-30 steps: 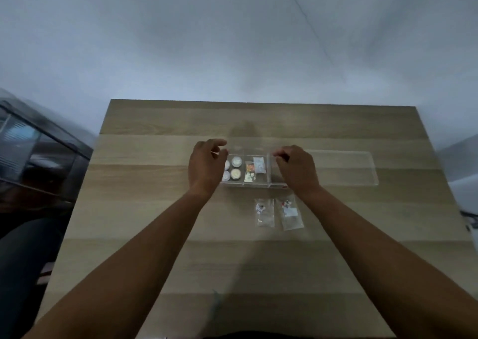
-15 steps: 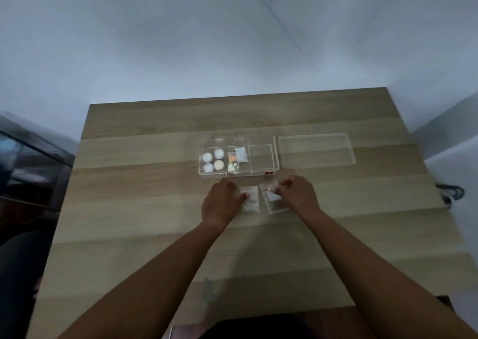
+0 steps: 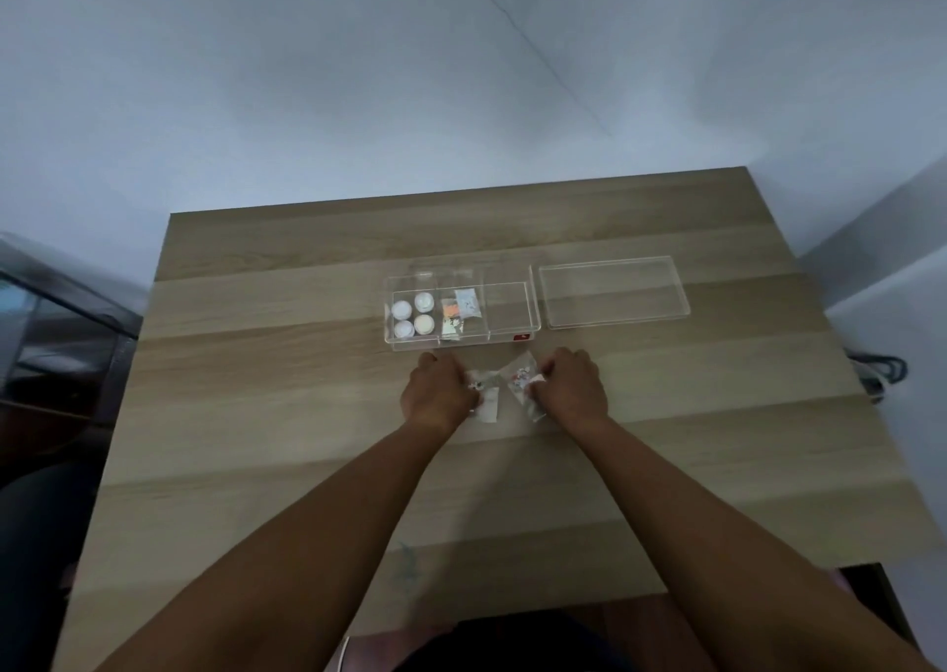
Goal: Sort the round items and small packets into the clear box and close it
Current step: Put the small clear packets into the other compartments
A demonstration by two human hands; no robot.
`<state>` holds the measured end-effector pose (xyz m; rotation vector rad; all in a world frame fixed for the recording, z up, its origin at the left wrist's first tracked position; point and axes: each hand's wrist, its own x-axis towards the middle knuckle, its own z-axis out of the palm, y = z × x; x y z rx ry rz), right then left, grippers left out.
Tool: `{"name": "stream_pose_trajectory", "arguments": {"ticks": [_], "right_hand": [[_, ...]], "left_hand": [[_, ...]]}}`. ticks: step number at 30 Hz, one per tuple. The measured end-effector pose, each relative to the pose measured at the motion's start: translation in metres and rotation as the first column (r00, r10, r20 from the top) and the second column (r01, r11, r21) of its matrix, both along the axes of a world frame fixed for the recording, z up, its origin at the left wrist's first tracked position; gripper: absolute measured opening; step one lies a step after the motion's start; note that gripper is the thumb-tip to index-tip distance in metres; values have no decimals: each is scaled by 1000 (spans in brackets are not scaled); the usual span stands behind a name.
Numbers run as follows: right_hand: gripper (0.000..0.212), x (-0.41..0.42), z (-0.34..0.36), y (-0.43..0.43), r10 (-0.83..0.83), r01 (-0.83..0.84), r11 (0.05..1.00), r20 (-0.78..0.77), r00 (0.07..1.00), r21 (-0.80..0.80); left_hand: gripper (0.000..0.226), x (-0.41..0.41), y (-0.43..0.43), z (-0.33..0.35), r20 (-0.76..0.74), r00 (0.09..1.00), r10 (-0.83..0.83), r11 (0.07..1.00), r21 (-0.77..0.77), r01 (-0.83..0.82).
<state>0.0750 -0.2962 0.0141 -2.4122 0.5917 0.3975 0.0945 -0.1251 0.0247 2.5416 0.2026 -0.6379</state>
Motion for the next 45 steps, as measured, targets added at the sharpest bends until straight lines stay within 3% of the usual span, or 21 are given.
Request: {"name": "stream_pose_trajectory", "arguments": {"ticks": [6, 11, 18, 23, 26, 30, 36, 40, 45], "right_hand": [[23, -6, 2, -2, -33, 32, 997, 17, 999, 76], [13, -3, -1, -8, -95, 95, 982, -10, 995, 161], [8, -2, -1, -22, -223, 239, 909, -89, 971, 342], [18, -1, 4, -27, -257, 278, 867, -106, 960, 414], [20, -1, 7, -30, -282, 297, 853, -100, 954, 430], [20, -3, 8, -35, -312, 309, 841, -69, 948, 443], [25, -6, 7, -46, -360, 344, 843, -42, 932, 414], [27, -10, 6, -55, -376, 350, 845, -16, 927, 405], [15, -12, 8, -66, -414, 378, 832, 1, 910, 407]], "left_hand": [[17, -1, 9, 1, 8, 1000, 16, 999, -45, -16], [8, 5, 17, 0, -102, 994, 33, 986, -159, -49], [20, 17, 34, 14, -328, 937, 122, 893, -376, -248], [10, 37, 28, 41, -347, 935, 66, 847, -477, -237], [16, 58, 17, 56, -301, 952, 58, 853, -480, -204], [2, 86, -3, 71, -134, 991, 10, 908, -413, -65], [16, 118, -36, 65, 52, 980, -194, 973, -114, 199], [24, 125, -55, 54, 99, 942, -321, 939, 165, 302], [19, 123, -64, 39, 144, 895, -423, 865, 358, 351]]}}
